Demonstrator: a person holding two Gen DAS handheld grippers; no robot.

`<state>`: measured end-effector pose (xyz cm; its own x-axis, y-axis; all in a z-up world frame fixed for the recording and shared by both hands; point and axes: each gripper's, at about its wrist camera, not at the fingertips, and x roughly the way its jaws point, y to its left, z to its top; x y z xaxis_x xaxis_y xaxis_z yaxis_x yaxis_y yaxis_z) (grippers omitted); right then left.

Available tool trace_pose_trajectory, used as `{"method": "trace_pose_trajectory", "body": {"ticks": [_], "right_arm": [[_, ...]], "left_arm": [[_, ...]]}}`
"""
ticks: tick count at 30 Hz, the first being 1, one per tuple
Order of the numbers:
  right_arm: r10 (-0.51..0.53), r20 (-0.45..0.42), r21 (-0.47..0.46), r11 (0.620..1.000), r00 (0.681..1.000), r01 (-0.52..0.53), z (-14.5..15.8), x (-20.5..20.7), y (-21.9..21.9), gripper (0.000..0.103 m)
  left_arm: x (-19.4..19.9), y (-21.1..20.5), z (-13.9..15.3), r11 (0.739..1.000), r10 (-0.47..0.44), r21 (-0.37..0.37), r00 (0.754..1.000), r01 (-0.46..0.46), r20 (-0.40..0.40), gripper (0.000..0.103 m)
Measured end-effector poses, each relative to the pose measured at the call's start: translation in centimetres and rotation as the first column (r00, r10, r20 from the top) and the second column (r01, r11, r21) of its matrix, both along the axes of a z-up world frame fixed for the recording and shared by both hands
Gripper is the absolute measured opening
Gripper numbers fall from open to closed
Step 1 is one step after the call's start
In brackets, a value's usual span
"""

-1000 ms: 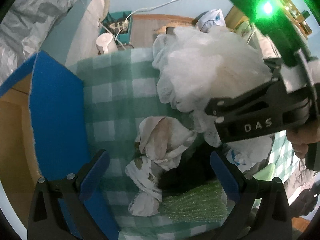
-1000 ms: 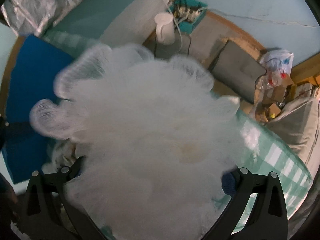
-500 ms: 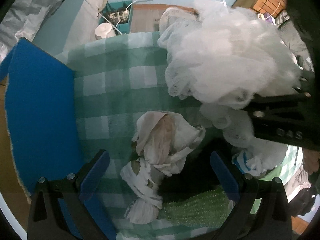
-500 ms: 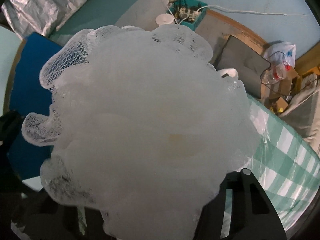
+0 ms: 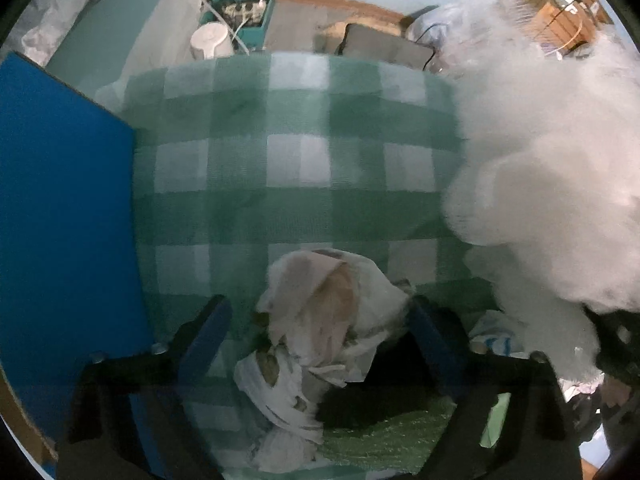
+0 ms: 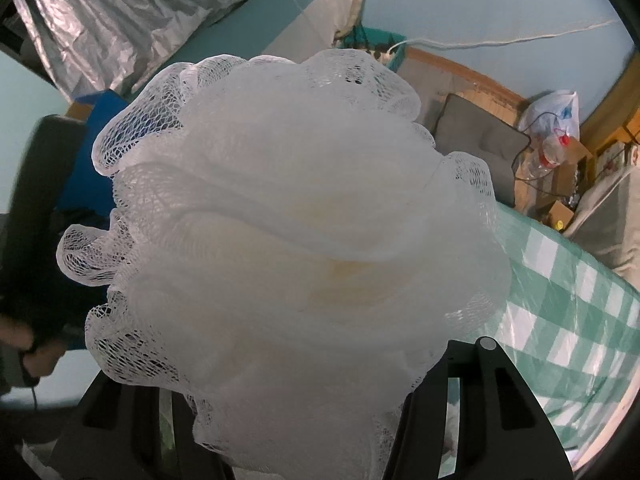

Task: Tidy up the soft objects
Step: 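Lift the bath puff with the right gripper while the left gripper grasps the white sock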

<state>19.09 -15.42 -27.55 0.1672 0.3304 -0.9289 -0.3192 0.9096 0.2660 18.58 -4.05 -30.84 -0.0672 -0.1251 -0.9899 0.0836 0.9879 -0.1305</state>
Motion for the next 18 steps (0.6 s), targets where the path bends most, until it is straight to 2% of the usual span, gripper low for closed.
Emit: {"method": "trace_pose_trajectory", "body": {"ticks": [2,4,6,8,11,18], "right_arm": [[-0.010,0.009,0.019,1.000,1.000,0.010,0.5,-0.3,-0.1,0.052],[-0.015,0.019,0.025,1.000,1.000,0.014,0.9,-0.4,-0.3,0.052],[-0.017,0.032,0.028,0.999,0.999,0.016,1.3,-0.6,-0.1,0.052],[-0.020,0.043,0.033,0.999,0.999,0.018,1.7,-0.8,-0.1,0.052],[-0.028,0.055,0.046,0.999,0.998,0.026,2.3,-1.1,-0.2,0.052],[-0.030,0.084,0.051,0.998,0.996,0.025,3.2,-1.8,-0.4,0.052]], "left_arm": [[0.1,-0.1,-0.8,1.000,-0.009,0.005,1.000,0.009,-0.030,0.063],[0.0,-0.3,-1.1,0.999,-0.031,0.024,0.999,0.032,-0.029,0.060],[-0.2,-0.4,-1.1,0.998,-0.052,0.047,0.999,0.053,-0.011,0.051],[-0.4,-0.4,-1.1,0.997,-0.056,0.056,0.998,0.056,-0.002,0.034],[-1.3,0.0,-0.5,0.997,-0.046,0.059,0.999,0.045,0.016,0.029],[-2.7,0.3,1.4,0.995,-0.057,0.085,0.995,0.050,0.080,0.024]]}}
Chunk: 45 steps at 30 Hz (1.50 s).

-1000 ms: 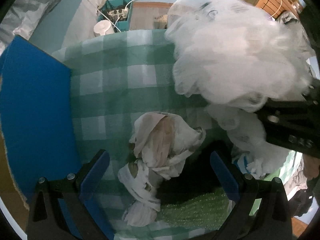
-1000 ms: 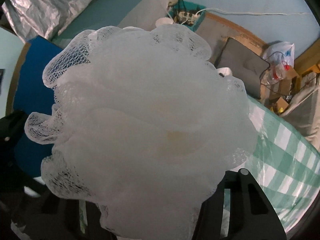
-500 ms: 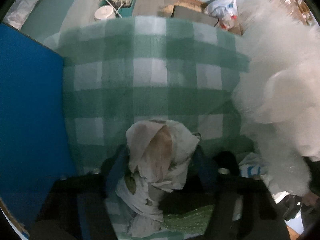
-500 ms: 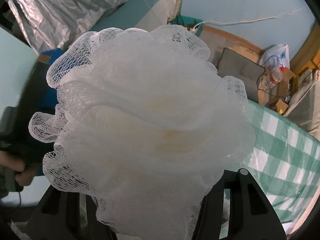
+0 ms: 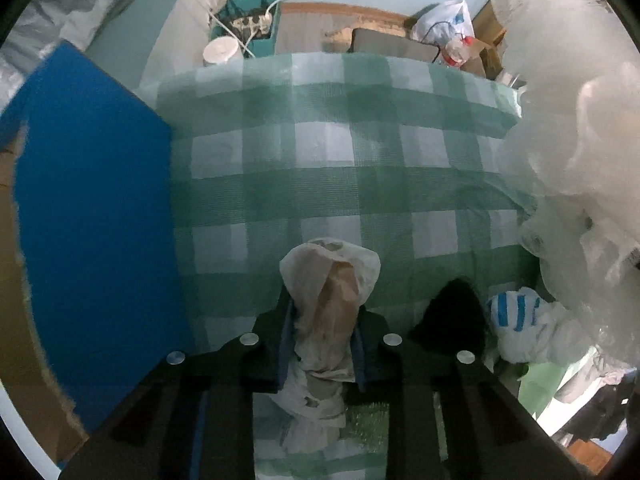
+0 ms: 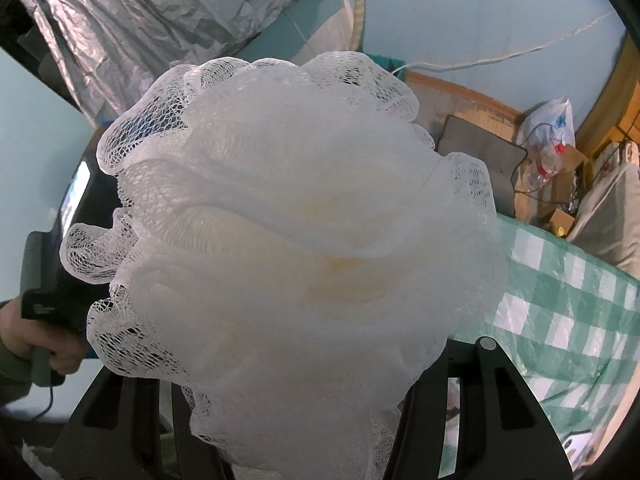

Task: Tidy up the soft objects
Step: 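Lift the bath puff with the right gripper while the left gripper grasps the white sock, then carry the bath puff and white sock into the cardboard box and release both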

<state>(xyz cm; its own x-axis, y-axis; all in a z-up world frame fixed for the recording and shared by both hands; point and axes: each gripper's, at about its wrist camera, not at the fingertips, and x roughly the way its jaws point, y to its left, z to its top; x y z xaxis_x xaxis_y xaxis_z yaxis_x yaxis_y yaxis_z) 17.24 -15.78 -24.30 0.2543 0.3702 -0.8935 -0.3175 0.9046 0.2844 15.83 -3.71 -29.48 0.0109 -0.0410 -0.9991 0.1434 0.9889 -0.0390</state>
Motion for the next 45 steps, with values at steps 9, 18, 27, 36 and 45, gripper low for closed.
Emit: {"method": "trace_pose_trajectory", "body": {"ticks": [9,18,27,36,45], "right_arm": [[-0.013,0.040,0.019,1.000,0.999,0.013,1.4,-1.2,-0.3,0.052],[-0.017,0.083,0.031,0.999,0.996,0.015,3.2,-2.5,0.2,0.052],[-0.016,0.121,0.059,0.998,0.992,0.009,5.6,-3.4,0.4,0.052],[0.001,0.145,0.084,0.996,0.989,-0.013,7.1,-4.0,0.9,0.052],[0.038,0.164,0.104,0.993,0.986,-0.056,9.0,-4.8,3.2,0.052]], "left_arm": [[-1.8,0.9,5.3,1.000,0.030,0.003,0.993,-0.031,0.116,0.022],[-4.0,1.3,9.5,0.998,0.059,-0.004,0.976,-0.059,0.209,0.022],[-5.3,1.9,13.5,0.996,0.084,-0.043,0.958,-0.075,0.274,0.022],[-6.4,2.7,16.8,0.994,0.104,-0.069,0.941,-0.086,0.323,0.022],[-7.8,4.5,19.0,0.991,0.129,-0.081,0.928,-0.107,0.348,0.022]]}}
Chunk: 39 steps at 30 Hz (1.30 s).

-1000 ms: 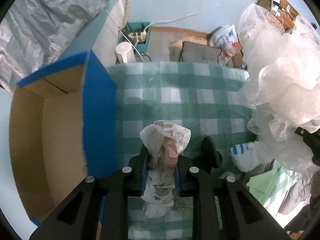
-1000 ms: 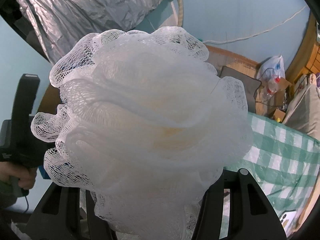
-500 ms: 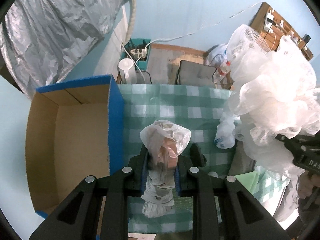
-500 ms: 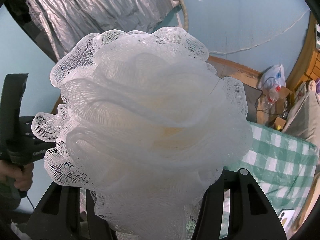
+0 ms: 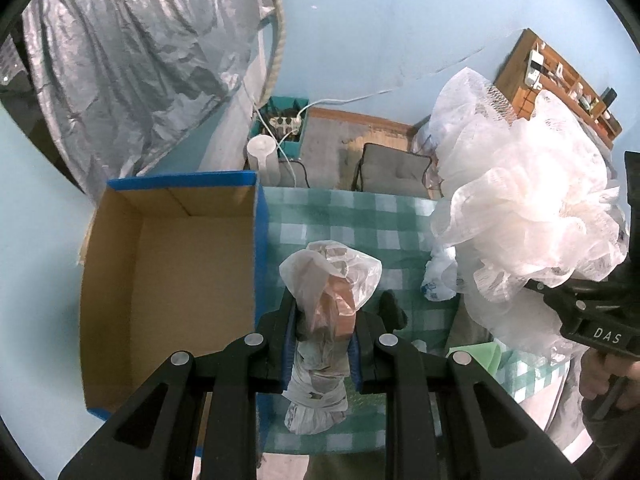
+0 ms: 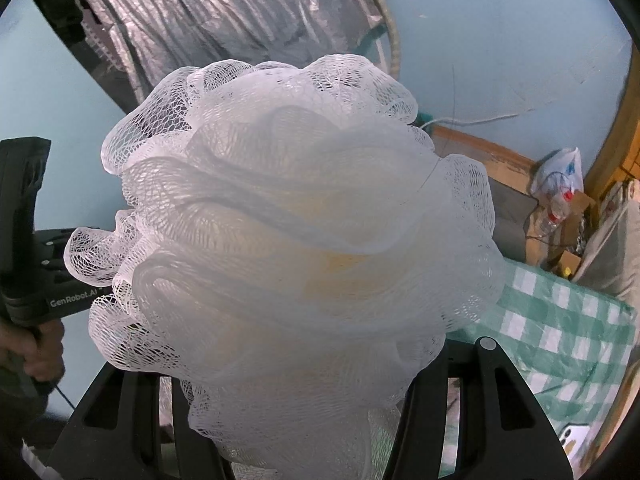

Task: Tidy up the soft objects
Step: 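Carry the bath puff and white sock into the cardboard box and release both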

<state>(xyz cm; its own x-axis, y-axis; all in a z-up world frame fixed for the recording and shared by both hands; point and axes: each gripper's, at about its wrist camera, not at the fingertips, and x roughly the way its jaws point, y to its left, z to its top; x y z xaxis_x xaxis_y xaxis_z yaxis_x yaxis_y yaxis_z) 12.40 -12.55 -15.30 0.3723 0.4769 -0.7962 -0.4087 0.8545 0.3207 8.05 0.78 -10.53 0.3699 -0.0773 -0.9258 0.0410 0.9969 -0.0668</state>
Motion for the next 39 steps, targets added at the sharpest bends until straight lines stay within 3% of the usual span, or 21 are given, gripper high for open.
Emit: {"method": "trace_pose_trajectory", "body": {"ticks": [18,39], "right_arm": [[0.137,0.014,0.007,0.991,0.990,-0.137,1.7,-0.4,7.2,0.052],[0.282,-0.064,-0.034,0.958,0.957,-0.284,-1.5,2.3,20.3,0.052]], "left_arm": [[-2.2,7.0,2.3,0.996,0.089,0.028,0.995,-0.090,0.040,0.022],[-2.1,16.9,-1.1,0.974,0.224,0.046,0.974,-0.223,-0.019,0.022]]}}
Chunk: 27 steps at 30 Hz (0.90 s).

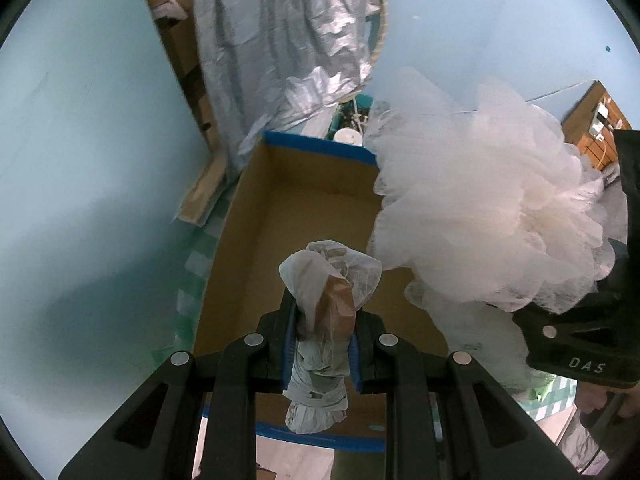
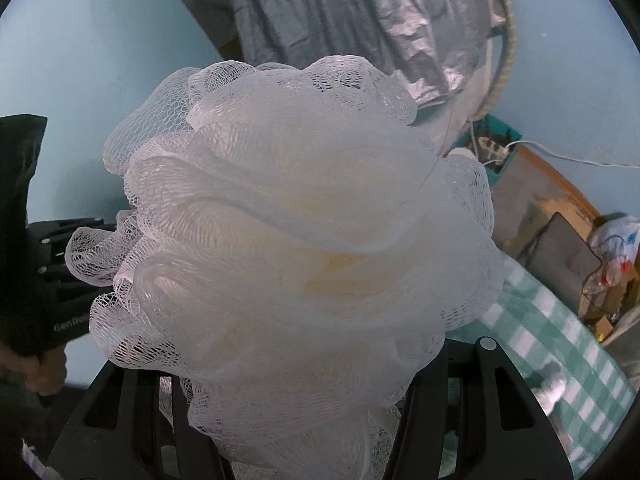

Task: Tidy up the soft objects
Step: 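Carry the bath puff and white sock into the cardboard box and release both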

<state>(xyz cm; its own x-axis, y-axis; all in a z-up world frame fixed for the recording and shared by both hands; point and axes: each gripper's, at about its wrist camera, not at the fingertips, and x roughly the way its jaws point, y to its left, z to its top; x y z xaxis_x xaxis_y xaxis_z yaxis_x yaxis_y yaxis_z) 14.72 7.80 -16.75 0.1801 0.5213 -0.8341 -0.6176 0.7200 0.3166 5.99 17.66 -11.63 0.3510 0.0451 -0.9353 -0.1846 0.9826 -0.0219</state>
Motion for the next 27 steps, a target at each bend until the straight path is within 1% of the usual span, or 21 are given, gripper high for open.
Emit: {"method": "trace_pose_trajectory", "body": {"ticks": [4,7,10,11,13,14,15,16,17,18,21,24,27], "right_arm": [[0.013,-0.022,-0.018,1.000,1.000,-0.013,-0.9,0.7,2.0,0.052],[0.023,-0.033,-0.043,0.999,0.999,-0.024,-1.7,1.1,3.2,0.053],[0.026,-0.047,-0.058,0.998,0.999,-0.029,-2.5,1.6,4.2,0.055],[0.025,-0.052,-0.066,0.997,0.998,-0.028,-2.7,1.4,4.4,0.057],[0.029,-0.060,-0.074,0.997,0.998,-0.034,-3.1,1.5,4.8,0.060],[0.028,-0.056,-0.075,0.997,0.998,-0.032,-3.2,1.6,5.0,0.065],[0.024,-0.052,-0.078,0.997,0.998,-0.028,-3.2,1.5,5.1,0.069],[0.022,-0.049,-0.084,0.996,0.999,-0.026,-3.2,1.4,5.1,0.072],[0.017,-0.042,-0.092,0.996,0.999,-0.020,-3.2,1.4,5.2,0.072],[0.012,-0.038,-0.097,0.995,0.999,-0.016,-3.2,1.2,5.1,0.073],[-0.018,-0.034,-0.106,0.994,0.999,0.015,-3.1,1.0,4.6,0.079],[-0.040,-0.033,-0.100,0.994,0.999,0.037,-2.9,1.0,4.2,0.080],[-0.045,-0.018,-0.104,0.994,0.999,0.043,-2.4,0.6,4.2,0.080]], "left_arm": [[0.0,1.6,-1.2,1.000,0.025,-0.014,1.000,-0.026,-0.017,0.022],[0.0,2.3,-2.0,1.000,0.029,-0.012,0.999,-0.029,-0.027,0.022],[0.1,3.0,-2.7,0.999,0.035,-0.019,0.999,-0.035,-0.041,0.022],[0.2,3.2,-3.0,0.999,0.038,-0.022,0.998,-0.039,-0.047,0.022],[0.3,3.6,-3.4,0.999,0.048,-0.019,0.997,-0.049,-0.056,0.028],[0.3,3.7,-3.5,0.998,0.050,-0.019,0.997,-0.052,-0.057,0.033],[0.3,3.8,-3.6,0.998,0.053,-0.016,0.997,-0.054,-0.061,0.035],[0.2,3.9,-3.6,0.998,0.054,-0.015,0.997,-0.055,-0.058,0.041],[0.1,4.0,-3.5,0.998,0.055,-0.013,0.997,-0.056,-0.055,0.048],[0.1,4.1,-3.5,0.998,0.056,-0.011,0.997,-0.057,-0.051,0.050],[-0.3,4.3,-3.2,0.999,0.053,-0.008,0.998,-0.053,-0.041,0.052],[-0.5,4.3,-3.1,0.999,0.046,-0.015,0.998,-0.046,-0.037,0.057],[-0.8,4.3,-3.0,0.999,0.042,-0.018,0.999,-0.042,-0.034,0.058]]}}
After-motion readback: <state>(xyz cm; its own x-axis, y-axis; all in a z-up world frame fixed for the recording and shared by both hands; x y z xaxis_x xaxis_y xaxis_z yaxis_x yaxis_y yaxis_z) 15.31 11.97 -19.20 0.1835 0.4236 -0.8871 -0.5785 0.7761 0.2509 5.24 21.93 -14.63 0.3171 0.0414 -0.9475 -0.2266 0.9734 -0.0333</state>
